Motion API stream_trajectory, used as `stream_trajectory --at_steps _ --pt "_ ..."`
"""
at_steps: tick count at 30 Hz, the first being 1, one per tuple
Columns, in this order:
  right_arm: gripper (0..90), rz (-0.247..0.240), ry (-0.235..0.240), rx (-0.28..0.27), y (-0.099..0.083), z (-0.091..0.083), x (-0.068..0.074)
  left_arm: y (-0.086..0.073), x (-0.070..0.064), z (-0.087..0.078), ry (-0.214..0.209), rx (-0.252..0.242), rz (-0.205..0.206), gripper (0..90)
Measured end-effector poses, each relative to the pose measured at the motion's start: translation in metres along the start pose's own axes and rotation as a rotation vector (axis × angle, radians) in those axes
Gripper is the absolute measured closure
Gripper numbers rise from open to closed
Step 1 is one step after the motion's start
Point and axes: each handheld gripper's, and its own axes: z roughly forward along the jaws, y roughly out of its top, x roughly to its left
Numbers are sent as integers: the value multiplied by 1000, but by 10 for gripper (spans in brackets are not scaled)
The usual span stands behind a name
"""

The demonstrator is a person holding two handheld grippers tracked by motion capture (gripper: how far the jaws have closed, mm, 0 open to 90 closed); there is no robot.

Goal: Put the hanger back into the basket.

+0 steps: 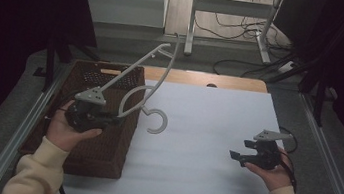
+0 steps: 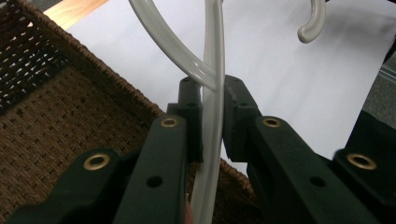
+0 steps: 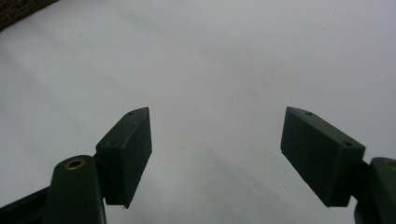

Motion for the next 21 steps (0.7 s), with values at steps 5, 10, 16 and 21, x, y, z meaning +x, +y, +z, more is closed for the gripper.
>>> stream_trajectory --at_steps 5,10,16,21 --pt "252 0 -1 1 0 0 0 -6 4 -4 7 2 -14 795" --pt "251 -1 -3 2 0 0 0 -12 7 -6 9 0 -26 795" --pt "251 3 -1 5 0 1 0 -21 13 -9 16 6 -46 796" --pt "250 -3 -5 9 0 1 0 -26 16 -11 18 5 -56 796"
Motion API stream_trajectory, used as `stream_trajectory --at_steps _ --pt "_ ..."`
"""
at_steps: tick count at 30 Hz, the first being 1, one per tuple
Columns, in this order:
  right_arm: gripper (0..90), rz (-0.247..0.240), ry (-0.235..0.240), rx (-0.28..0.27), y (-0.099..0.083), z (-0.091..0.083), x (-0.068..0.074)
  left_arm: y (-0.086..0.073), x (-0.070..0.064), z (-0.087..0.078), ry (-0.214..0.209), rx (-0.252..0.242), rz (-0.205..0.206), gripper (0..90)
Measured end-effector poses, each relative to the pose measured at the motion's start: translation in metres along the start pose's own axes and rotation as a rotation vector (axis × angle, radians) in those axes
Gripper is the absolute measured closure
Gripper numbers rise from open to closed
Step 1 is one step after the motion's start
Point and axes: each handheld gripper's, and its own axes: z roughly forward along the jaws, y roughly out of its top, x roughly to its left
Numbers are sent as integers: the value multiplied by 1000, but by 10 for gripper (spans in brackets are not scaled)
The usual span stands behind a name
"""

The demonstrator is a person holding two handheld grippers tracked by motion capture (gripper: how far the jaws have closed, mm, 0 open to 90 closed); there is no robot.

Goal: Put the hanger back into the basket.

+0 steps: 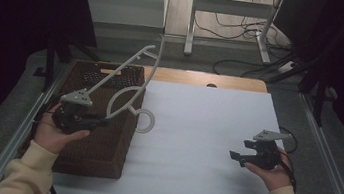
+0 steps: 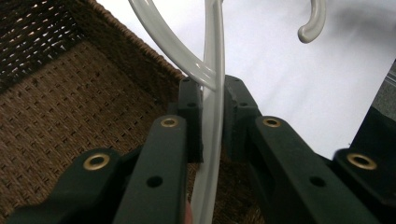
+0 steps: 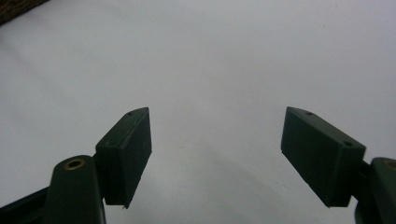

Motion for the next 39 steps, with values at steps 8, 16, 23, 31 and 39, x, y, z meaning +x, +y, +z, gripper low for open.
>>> stream_trajectory --at_steps 8,16,23,31,39 --pt "249 0 -1 1 0 0 0 -7 7 2 -7 1 -17 796" --pt "249 0 -2 6 0 0 0 -13 15 4 -7 6 -40 795" --pt "249 0 -1 9 0 0 0 -20 21 5 -11 9 -58 795" --pt "249 -2 -2 15 0 1 1 -28 28 6 -20 17 -82 795" --pt "249 -9 -4 22 -1 2 0 -33 33 4 -24 25 -91 795"
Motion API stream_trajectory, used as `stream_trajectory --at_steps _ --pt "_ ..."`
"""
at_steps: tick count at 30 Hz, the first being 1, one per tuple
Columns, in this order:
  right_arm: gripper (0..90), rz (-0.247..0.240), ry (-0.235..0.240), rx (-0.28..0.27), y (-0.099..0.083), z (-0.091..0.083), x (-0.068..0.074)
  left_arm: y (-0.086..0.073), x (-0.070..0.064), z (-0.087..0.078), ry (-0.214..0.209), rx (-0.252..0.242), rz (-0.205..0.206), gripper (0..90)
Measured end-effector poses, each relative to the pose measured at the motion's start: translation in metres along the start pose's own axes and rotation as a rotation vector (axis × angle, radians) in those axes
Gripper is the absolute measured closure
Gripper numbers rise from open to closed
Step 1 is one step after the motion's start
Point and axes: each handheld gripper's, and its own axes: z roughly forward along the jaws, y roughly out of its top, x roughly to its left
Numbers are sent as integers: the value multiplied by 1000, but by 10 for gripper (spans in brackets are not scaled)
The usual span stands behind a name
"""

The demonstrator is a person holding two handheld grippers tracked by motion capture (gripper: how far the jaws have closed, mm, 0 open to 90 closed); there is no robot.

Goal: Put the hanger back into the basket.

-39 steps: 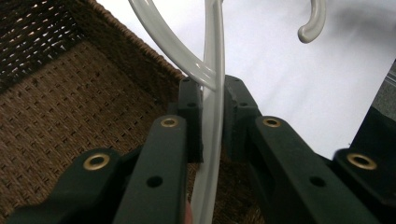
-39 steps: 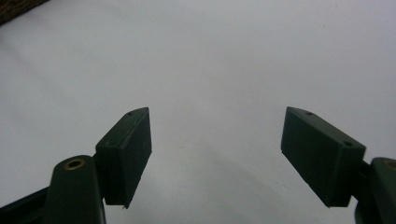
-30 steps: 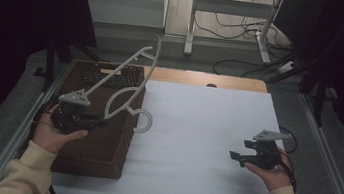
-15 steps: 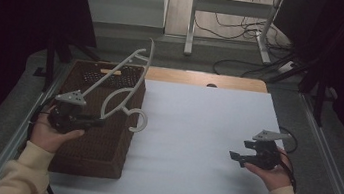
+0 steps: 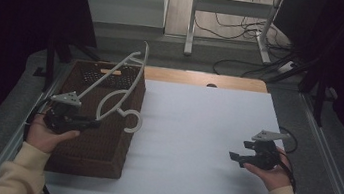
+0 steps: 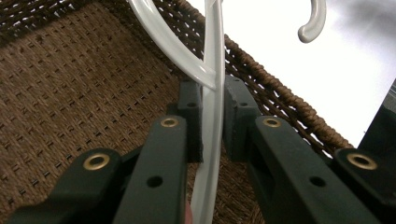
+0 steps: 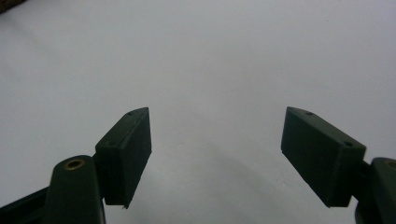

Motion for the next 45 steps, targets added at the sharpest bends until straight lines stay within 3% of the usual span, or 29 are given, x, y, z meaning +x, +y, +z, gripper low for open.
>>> stream_trajectory --at_steps 26,35,39,43,44,45 --pt "248 1 0 9 0 2 0 -18 21 0 -25 40 -56 794" --pt "247 0 -2 10 -1 1 -1 -23 24 6 -36 68 -70 793" --pt "248 0 -3 14 -1 2 -1 -26 28 10 -42 84 -106 791" --pt "247 0 -1 16 -1 2 -1 -25 27 11 -27 106 -95 788" --pt "247 -2 -1 17 -1 2 0 -24 27 13 -6 121 -83 736" --pt "247 -4 -1 17 -1 2 0 -23 26 13 9 107 -83 653"
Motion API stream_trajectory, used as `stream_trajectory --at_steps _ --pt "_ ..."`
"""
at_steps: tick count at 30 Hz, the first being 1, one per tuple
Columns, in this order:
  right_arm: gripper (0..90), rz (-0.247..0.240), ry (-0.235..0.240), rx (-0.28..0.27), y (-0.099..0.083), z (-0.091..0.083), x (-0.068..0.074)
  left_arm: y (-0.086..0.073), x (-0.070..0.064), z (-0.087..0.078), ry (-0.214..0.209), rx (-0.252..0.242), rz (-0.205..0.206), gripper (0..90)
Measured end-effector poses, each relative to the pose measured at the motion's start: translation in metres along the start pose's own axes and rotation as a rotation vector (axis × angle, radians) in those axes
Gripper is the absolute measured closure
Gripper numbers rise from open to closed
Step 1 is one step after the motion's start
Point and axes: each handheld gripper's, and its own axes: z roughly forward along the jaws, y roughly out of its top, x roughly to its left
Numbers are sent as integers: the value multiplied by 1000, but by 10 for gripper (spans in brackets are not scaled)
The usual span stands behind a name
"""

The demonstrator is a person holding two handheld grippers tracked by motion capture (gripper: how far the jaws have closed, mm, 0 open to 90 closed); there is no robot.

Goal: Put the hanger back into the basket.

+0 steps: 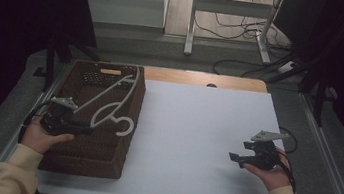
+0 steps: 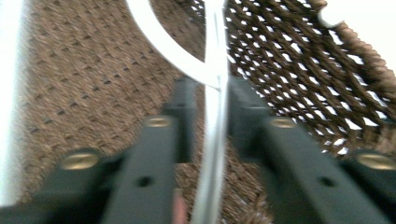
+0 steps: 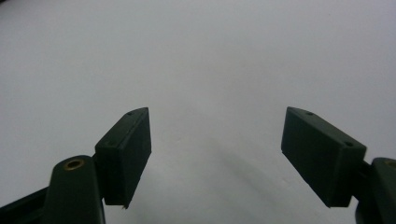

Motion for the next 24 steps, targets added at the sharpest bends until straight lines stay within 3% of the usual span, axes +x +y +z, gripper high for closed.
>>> stream_trajectory --at_steps 4,5,12,24 --pt "247 -1 0 0 0 0 0 1 1 -4 9 -48 4 563" --pt "246 0 0 1 0 0 0 1 0 -5 26 -60 -3 494" --pt "246 -2 1 2 0 0 0 3 -8 -7 41 -75 21 432" --pt "227 23 25 -44 1 -5 -1 18 -42 -8 48 -170 78 256"
